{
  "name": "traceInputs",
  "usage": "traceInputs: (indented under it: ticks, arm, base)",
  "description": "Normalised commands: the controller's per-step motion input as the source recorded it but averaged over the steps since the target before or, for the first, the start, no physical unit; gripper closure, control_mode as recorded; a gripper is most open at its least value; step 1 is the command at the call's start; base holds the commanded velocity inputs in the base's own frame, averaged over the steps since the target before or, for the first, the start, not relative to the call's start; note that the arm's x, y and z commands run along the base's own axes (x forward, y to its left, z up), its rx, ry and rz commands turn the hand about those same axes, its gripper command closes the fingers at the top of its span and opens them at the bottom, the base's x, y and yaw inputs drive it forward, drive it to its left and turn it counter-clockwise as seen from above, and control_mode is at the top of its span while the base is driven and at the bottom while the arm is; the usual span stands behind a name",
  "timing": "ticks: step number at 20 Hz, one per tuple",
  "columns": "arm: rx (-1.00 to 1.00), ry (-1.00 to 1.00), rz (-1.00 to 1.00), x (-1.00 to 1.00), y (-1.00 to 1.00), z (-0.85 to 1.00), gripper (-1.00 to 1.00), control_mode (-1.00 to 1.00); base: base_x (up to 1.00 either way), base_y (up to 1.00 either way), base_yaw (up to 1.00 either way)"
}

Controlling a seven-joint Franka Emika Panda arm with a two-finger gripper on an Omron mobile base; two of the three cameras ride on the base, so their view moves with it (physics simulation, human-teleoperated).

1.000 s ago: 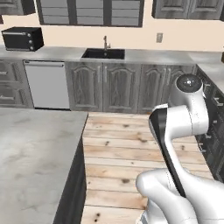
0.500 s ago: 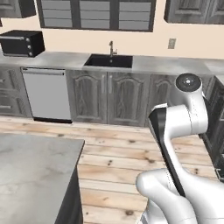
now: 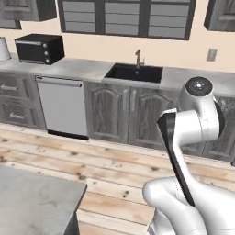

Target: Organize the utensils by type. Pick up the wooden spoons from the counter and place them in the open cabinet. Then pick up the metallic utensils from the counter and place them in the open drawer.

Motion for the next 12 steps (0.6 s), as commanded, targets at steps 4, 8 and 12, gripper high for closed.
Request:
traceInputs:
  ticks: [4,8,12]
  arm:
    - [0.0,0.0,0.0,0.0,0.0,0.0,-1.0,1.0]
    - [0.0,0.0,0.0,0.0,0.0,0.0,-1.0,1.0]
    - [0.0,0.0,0.0,0.0,0.0,0.0,-1.0,1.0]
  base:
    - [0.89,0.0,0.45]
    - [0.92,-0.02,0.45]
    - [0.94,-0.03,0.45]
